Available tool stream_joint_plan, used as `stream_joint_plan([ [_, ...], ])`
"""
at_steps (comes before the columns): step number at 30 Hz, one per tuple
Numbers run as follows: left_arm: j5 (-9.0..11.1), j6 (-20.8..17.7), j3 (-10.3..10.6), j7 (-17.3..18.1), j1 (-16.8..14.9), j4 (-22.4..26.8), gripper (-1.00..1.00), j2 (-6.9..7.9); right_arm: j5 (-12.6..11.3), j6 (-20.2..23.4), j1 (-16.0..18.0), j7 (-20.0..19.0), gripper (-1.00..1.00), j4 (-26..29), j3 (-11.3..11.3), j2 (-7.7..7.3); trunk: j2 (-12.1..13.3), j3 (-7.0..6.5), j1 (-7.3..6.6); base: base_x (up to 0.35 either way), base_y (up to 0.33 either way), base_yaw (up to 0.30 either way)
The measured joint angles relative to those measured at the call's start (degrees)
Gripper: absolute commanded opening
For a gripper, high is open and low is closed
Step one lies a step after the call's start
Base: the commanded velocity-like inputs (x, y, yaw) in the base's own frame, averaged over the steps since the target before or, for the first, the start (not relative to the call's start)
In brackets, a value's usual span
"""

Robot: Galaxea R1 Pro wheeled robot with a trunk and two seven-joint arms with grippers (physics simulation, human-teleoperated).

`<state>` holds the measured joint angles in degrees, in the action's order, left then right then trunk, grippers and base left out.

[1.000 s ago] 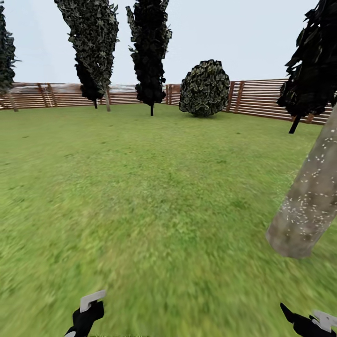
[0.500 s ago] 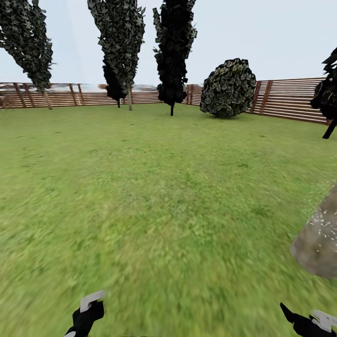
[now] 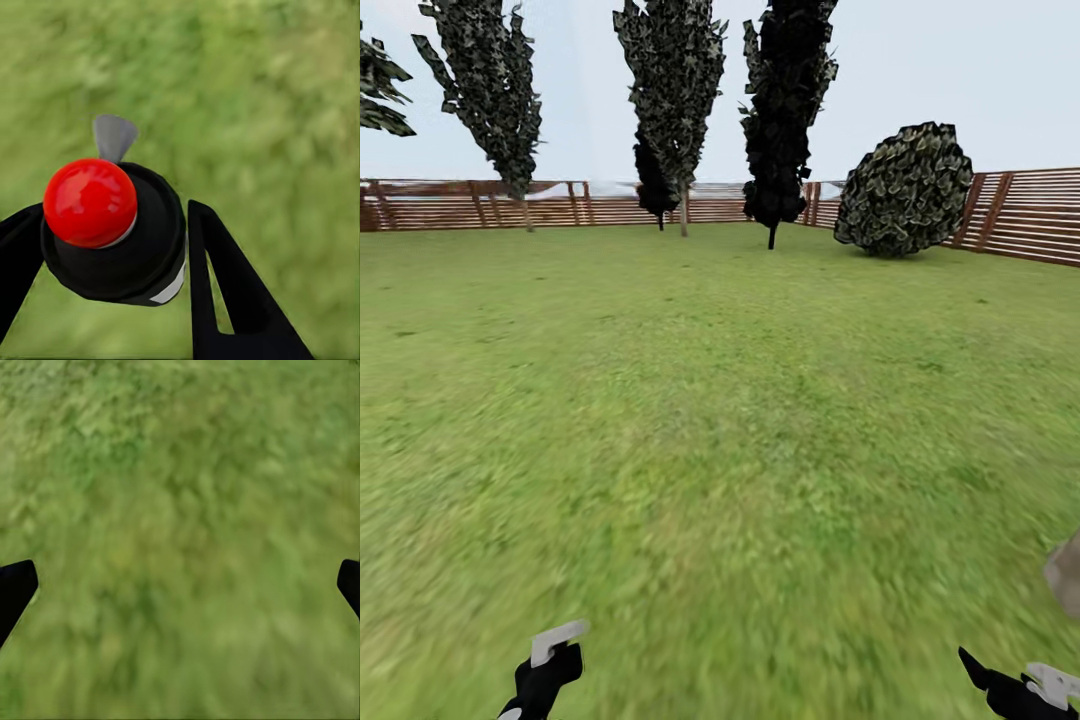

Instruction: In the garden, pick up the pesticide atomizer on the floor and spray pesticide onto both trees until each tree trunk is fully covered.

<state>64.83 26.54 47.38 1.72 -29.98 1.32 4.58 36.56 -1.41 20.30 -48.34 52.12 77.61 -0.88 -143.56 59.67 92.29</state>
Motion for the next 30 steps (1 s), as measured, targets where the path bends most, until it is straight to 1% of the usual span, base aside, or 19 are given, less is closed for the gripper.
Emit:
stream_joint_plan([
  [9,0.0,0.0,0.0,0.0,0.0,0.0,-1.0,0.0,0.0,0.0,0.0,0.0,1.0,0.0,0.0,0.0,0.1,-1.99,-0.23,0.0,0.0,0.287],
  [12,0.0,0.0,0.0,0.0,0.0,0.0,-1.0,0.02,0.0,0.0,0.0,0.0,1.0,0.0,0.0,0.0,0.1,-2.0,-0.23,0.0,0.0,0.287],
  [15,0.0,0.0,0.0,0.0,0.0,0.0,-1.0,-0.01,0.0,0.0,0.0,0.0,1.0,0.0,0.0,0.0,0.2,-2.66,-0.31,0.0,0.0,0.287],
  [28,0.0,0.0,0.0,0.0,0.0,0.0,-1.0,0.05,0.0,0.0,0.0,0.0,1.0,0.0,0.0,0.0,0.2,-2.67,-0.31,0.0,0.0,0.287],
  [30,0.0,0.0,0.0,0.0,0.0,0.0,-1.0,0.05,0.0,0.0,0.0,0.0,1.0,0.0,0.0,0.0,0.2,-3.1,-0.36,0.0,0.0,0.287],
])
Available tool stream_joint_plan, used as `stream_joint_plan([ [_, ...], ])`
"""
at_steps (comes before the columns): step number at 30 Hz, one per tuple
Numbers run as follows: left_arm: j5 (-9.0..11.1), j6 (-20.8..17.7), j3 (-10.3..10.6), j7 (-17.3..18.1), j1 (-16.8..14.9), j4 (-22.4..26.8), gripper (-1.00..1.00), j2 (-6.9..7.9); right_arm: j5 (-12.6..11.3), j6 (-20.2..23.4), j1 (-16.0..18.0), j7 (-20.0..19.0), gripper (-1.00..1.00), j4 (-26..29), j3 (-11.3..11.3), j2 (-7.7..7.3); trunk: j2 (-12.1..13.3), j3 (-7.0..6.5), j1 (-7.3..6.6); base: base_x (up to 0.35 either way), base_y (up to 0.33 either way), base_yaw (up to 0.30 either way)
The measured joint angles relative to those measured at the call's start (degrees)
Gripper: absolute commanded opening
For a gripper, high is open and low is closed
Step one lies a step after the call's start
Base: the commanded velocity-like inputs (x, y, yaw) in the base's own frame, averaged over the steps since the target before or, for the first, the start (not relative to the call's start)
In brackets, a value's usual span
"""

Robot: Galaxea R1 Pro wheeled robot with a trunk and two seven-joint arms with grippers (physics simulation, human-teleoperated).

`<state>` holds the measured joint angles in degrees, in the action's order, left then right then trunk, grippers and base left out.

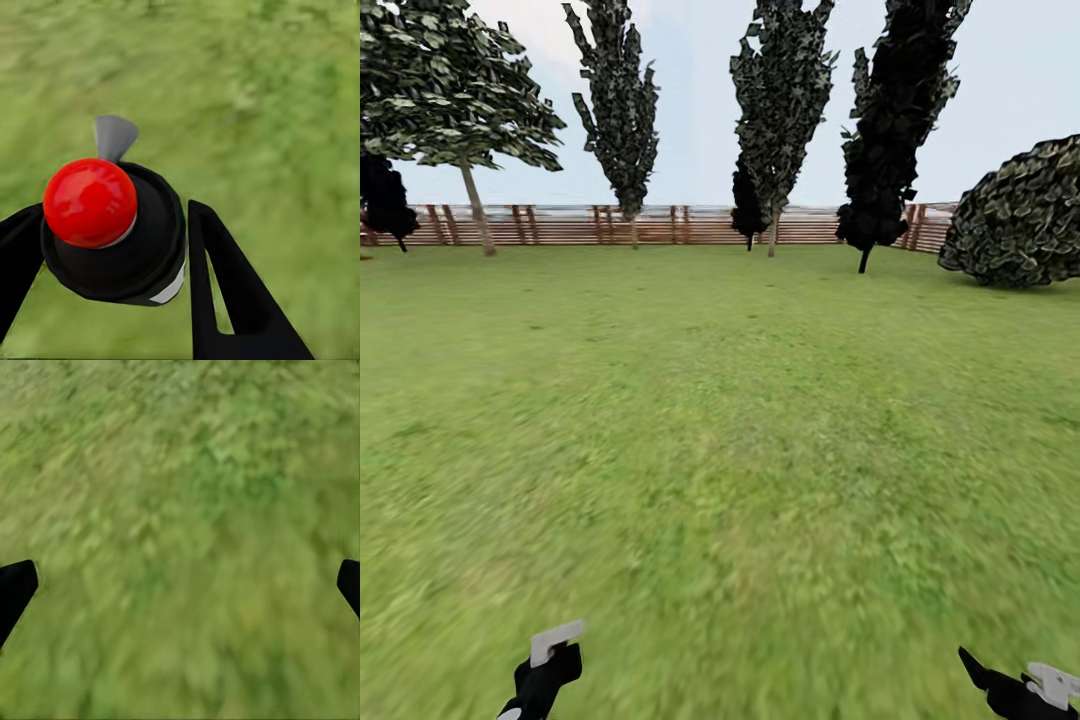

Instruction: In the garden, pick up the pesticide atomizer on the floor and spray pesticide onto both trees until each tree trunk is fully covered.

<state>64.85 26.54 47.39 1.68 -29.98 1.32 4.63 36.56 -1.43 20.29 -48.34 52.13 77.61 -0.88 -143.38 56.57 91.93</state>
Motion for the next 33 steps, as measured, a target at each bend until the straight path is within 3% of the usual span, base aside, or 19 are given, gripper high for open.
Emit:
stream_joint_plan([
  [7,0.0,0.0,0.0,0.0,0.0,0.0,-1.0,-0.02,0.0,0.0,0.0,0.0,1.0,0.0,0.0,0.0,0.1,-1.55,-0.18,0.0,0.0,0.287],
  [33,0.0,0.0,0.0,0.0,0.0,0.0,-1.0,0.01,0.0,0.0,0.0,0.0,1.0,0.0,0.0,0.0,0.1,-2.22,-0.26,0.0,0.0,0.287],
])
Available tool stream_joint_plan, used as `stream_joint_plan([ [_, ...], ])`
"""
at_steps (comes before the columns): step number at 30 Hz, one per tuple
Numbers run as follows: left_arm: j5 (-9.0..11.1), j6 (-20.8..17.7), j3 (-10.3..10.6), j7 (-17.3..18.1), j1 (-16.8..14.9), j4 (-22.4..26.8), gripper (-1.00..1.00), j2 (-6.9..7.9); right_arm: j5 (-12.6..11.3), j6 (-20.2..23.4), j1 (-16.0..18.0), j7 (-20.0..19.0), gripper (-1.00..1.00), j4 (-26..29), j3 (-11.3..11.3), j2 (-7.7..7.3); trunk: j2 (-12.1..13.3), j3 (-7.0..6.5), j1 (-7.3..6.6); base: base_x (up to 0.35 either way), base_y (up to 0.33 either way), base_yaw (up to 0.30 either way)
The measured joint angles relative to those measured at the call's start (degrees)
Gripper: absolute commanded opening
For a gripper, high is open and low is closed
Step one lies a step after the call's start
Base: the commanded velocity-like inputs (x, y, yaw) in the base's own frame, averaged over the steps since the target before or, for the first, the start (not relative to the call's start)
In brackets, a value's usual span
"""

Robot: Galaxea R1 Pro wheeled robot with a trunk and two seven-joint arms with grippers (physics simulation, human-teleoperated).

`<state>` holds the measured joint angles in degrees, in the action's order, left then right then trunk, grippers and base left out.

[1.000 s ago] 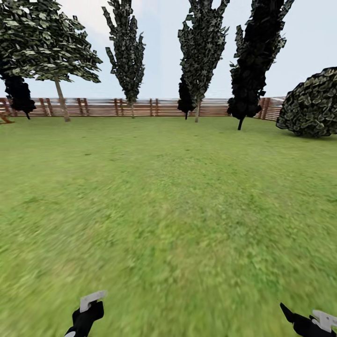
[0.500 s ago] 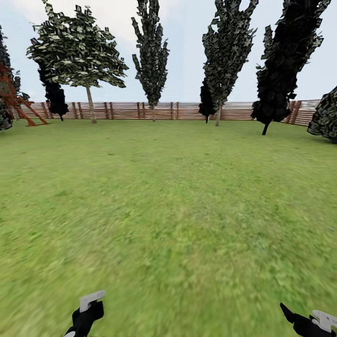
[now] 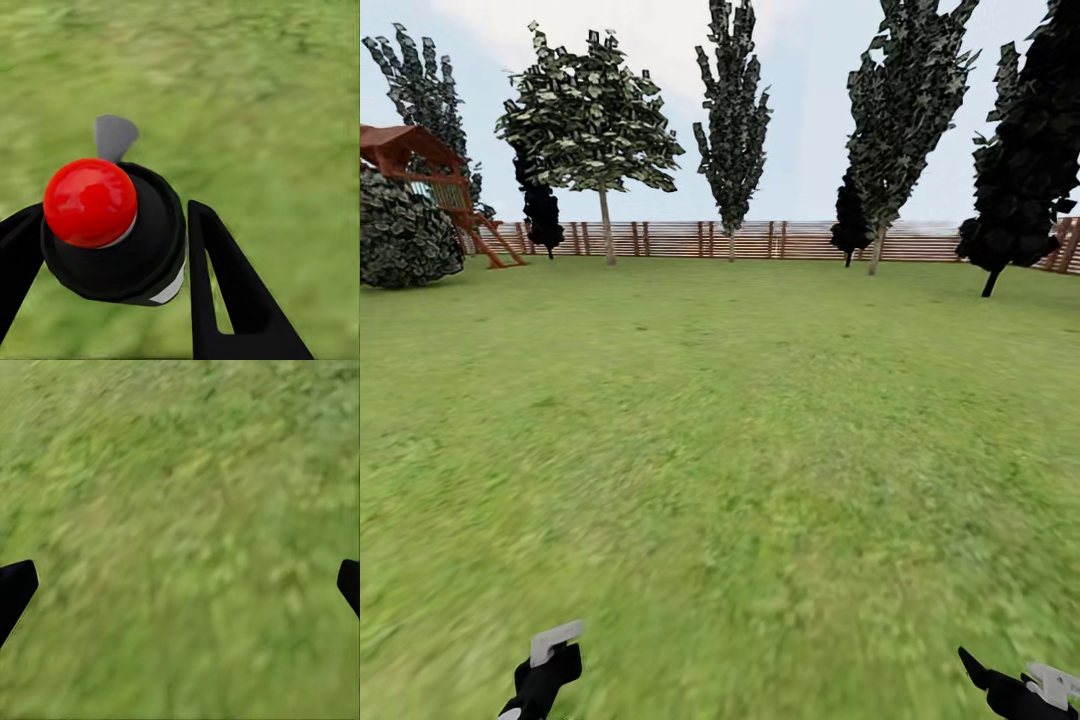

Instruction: In the garden, pick up the pesticide atomizer on the floor and spray pesticide onto both trees until each tree trunk is fully covered.

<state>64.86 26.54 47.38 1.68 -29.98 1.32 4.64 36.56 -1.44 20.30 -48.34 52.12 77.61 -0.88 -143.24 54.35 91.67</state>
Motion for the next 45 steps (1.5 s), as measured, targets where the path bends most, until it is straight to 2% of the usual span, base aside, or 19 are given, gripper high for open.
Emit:
stream_joint_plan([
  [20,0.0,0.0,0.0,0.0,0.0,0.0,-1.0,-0.04,0.0,0.0,0.0,0.0,1.0,0.0,0.0,0.0,0.0,0.0,0.0,0.0,0.0,0.265],
  [45,0.0,0.0,0.0,0.0,0.0,0.0,-1.0,0.0,-0.2,0.1,0.0,-0.3,1.0,0.0,0.2,-0.18,0.0,-0.33,0.0,0.0,0.0,0.006],
])
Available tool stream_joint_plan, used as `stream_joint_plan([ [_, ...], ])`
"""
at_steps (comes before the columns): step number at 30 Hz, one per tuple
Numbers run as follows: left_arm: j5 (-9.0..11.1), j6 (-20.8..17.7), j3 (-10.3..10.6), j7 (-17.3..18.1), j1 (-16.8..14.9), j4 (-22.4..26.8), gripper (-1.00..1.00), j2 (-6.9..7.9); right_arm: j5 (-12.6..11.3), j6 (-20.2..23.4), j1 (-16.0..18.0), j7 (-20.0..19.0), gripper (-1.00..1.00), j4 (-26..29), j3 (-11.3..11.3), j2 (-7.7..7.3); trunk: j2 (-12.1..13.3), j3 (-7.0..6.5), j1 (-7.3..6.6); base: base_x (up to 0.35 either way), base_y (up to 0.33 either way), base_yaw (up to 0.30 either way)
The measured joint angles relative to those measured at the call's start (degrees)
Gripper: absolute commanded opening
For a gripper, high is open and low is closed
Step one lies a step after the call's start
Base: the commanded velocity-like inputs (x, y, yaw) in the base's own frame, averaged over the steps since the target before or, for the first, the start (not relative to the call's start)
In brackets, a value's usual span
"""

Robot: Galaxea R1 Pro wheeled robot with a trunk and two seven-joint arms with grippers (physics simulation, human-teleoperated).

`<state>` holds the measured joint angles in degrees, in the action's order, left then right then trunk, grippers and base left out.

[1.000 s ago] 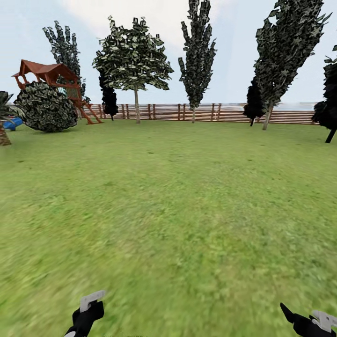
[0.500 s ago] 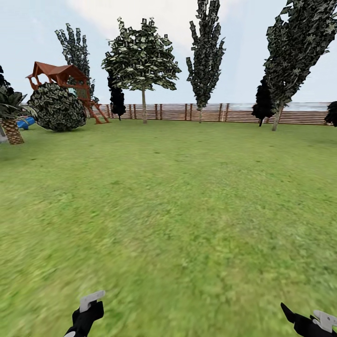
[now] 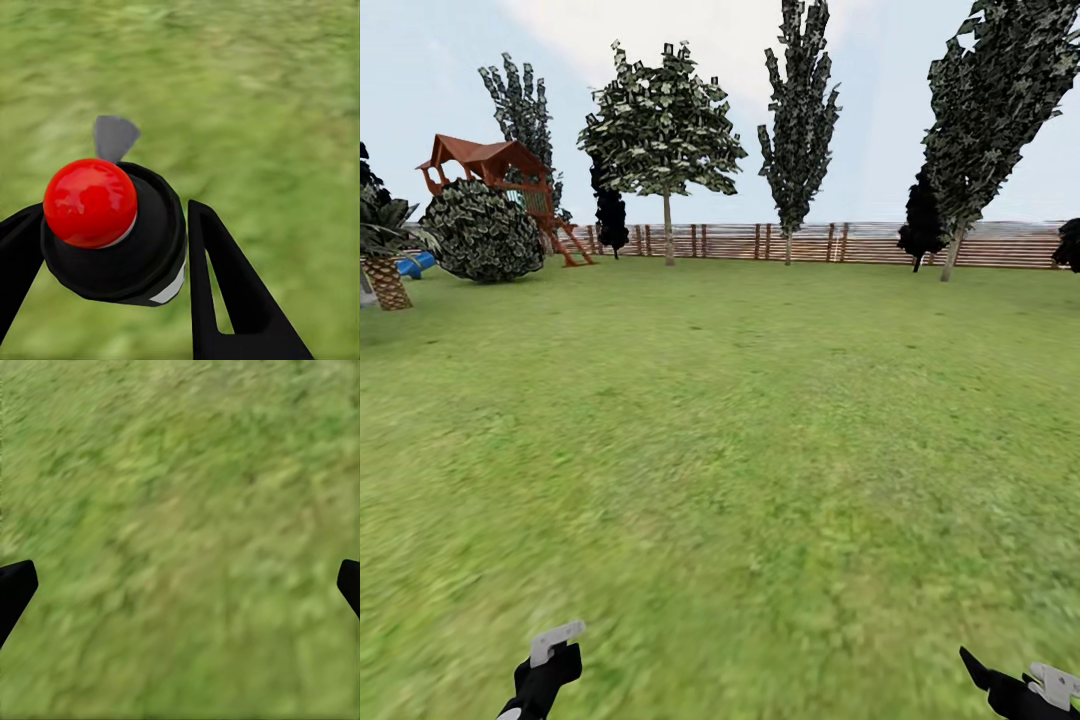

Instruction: In the garden, pick up the pesticide atomizer on the floor and spray pesticide onto both trees until each tree trunk is fully covered.

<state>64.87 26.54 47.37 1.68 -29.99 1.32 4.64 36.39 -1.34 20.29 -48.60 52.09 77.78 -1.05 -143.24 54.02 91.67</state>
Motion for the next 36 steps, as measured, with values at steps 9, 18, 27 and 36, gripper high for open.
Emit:
stream_joint_plan([
  [9,0.0,0.0,0.0,0.0,0.0,0.0,-1.0,-0.05,-0.1,0.0,0.0,0.1,1.0,-0.1,0.1,-0.01,0.0,-0.42,0.0,0.111,0.0,0.0],
  [18,0.0,0.0,0.0,0.0,0.0,0.0,-1.0,-0.04,-0.1,-0.1,0.0,0.1,1.0,-0.1,0.1,-0.01,0.0,-1.23,0.0,0.333,0.0,0.0],
  [27,0.0,0.0,0.0,0.0,0.0,0.0,-1.0,-0.07,-0.1,-0.1,0.0,0.1,1.0,-0.1,0.1,0.0,0.0,-2.05,0.0,0.141,0.0,0.0],
  [36,0.0,0.0,0.0,0.0,0.0,0.0,-1.0,-0.07,-0.1,-0.1,0.0,0.1,1.0,-0.1,0.1,0.0,0.0,-2.86,0.0,0.001,0.0,0.0],
])
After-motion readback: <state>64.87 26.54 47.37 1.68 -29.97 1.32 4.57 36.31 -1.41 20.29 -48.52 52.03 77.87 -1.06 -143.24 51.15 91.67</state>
